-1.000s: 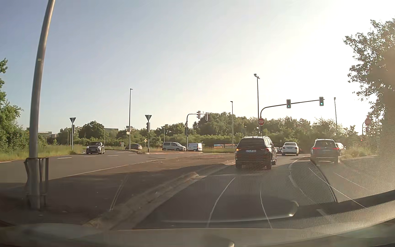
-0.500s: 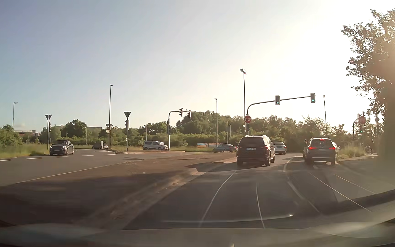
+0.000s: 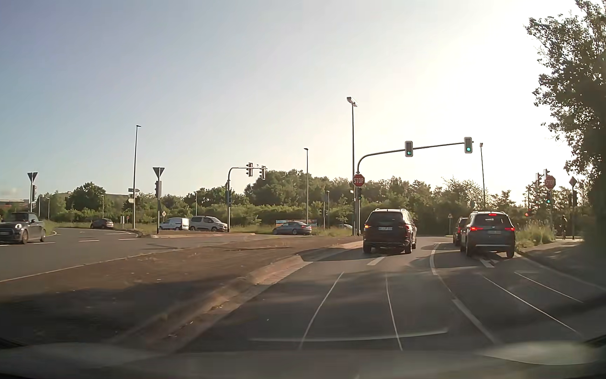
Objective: Follow the waypoints while adhering to traffic rules and regulations
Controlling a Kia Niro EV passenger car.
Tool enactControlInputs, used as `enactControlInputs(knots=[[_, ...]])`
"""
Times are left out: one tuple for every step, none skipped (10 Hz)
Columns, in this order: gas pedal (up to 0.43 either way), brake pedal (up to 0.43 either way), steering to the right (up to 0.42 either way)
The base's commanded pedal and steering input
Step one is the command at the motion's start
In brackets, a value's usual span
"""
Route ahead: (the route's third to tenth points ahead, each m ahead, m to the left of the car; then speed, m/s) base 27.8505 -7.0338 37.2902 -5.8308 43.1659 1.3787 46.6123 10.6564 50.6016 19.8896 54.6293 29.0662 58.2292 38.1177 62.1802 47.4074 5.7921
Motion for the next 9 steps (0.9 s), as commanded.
enactControlInputs(knots=[[0.319,0.0,0.087],[0.311,0.006,0.084],[0.299,0.0,0.084],[0.287,0.0,0.083],[0.28,0.0,0.077],[0.268,0.006,0.069],[0.268,0.0,0.068],[0.26,0.006,0.068],[0.26,0.006,0.069]])
